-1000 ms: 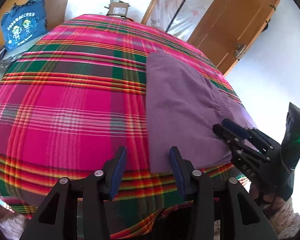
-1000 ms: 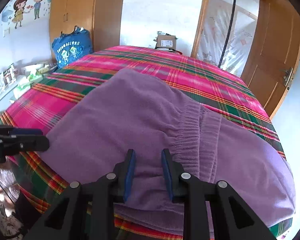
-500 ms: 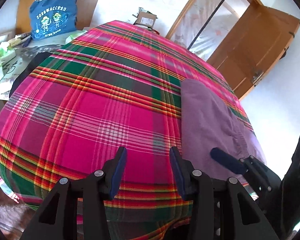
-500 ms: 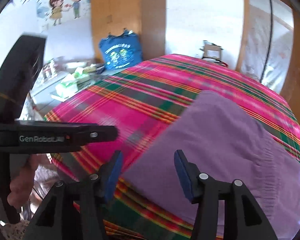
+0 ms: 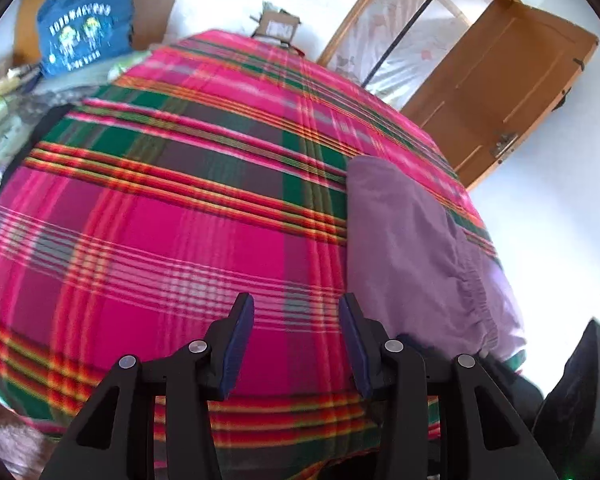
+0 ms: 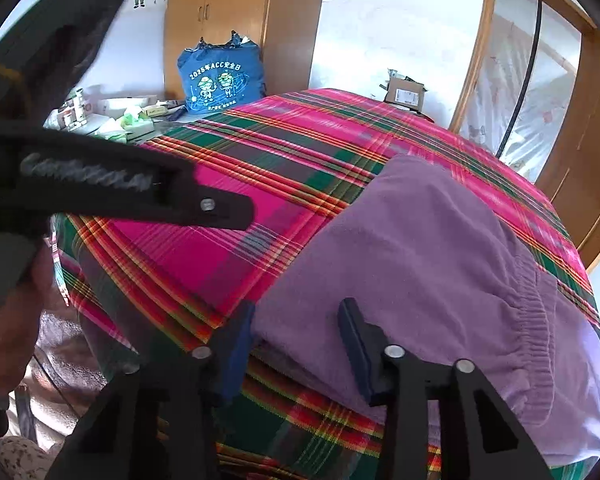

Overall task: Fold clothes
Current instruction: 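Grasp the purple garment edge with the left gripper while the right gripper approaches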

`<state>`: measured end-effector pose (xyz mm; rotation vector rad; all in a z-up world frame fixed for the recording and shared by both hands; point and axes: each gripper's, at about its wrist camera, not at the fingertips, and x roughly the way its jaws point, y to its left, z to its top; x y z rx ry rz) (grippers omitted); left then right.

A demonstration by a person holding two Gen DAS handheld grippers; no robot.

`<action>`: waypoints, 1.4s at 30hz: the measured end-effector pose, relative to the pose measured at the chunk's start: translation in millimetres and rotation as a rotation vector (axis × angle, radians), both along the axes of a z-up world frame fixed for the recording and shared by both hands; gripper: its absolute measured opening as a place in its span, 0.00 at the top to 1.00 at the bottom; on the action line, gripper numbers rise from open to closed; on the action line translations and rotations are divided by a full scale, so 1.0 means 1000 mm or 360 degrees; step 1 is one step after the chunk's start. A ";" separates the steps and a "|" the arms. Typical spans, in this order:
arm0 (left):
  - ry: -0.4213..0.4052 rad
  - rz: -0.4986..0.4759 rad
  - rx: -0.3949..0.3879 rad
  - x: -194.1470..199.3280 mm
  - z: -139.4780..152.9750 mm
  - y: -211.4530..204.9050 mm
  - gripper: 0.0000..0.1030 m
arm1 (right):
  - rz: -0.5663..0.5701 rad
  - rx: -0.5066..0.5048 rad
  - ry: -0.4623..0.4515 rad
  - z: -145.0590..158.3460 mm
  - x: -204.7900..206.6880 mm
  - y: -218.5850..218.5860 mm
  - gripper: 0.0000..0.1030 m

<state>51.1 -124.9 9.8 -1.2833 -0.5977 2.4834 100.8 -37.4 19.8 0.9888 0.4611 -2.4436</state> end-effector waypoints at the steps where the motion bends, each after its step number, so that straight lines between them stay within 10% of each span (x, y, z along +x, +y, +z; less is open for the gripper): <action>1: -0.0016 -0.0031 0.0022 -0.005 -0.001 0.002 0.55 | -0.0001 -0.0004 0.0005 0.000 0.001 0.001 0.77; 36: -0.0428 -0.0380 0.0444 -0.140 -0.017 0.058 0.56 | 0.0027 -0.0337 -0.0044 0.028 0.012 0.048 0.89; 42: -0.0496 -0.0351 0.0581 -0.150 -0.025 0.055 0.77 | 0.0030 -0.0333 -0.0067 0.026 0.000 0.046 0.89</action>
